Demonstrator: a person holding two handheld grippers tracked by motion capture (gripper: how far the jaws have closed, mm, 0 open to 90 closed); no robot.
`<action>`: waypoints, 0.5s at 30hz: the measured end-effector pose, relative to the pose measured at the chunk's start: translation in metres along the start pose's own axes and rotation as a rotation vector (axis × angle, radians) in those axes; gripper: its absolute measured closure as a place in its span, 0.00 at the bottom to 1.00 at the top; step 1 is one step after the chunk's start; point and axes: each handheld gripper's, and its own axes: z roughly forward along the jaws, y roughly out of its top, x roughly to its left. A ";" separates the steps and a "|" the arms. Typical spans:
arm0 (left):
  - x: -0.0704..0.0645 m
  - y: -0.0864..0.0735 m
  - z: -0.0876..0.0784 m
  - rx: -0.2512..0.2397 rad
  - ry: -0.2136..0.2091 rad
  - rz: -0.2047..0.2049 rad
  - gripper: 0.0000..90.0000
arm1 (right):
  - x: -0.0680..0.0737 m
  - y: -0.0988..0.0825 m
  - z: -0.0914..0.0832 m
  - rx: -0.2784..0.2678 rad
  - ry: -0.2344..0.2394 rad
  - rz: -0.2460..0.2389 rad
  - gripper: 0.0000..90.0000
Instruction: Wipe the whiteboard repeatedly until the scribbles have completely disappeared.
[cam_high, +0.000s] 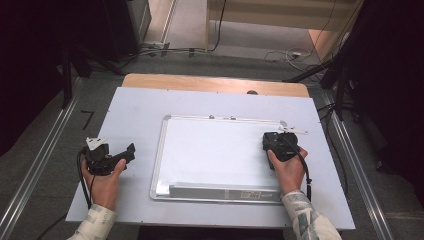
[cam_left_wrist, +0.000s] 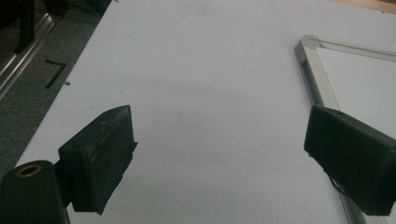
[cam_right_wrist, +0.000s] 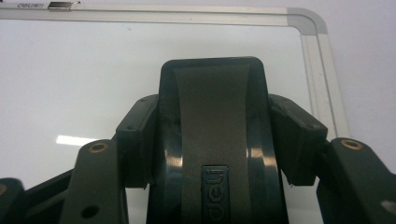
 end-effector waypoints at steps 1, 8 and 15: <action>0.000 0.000 0.000 -0.001 0.000 0.000 0.10 | 0.002 0.001 0.001 0.002 0.004 -0.004 0.42; 0.000 0.000 0.000 0.000 -0.002 -0.002 0.10 | 0.011 0.001 0.002 0.008 0.046 -0.022 0.42; 0.001 0.000 0.000 -0.002 -0.004 -0.006 0.10 | -0.006 0.012 0.010 0.009 0.013 0.020 0.42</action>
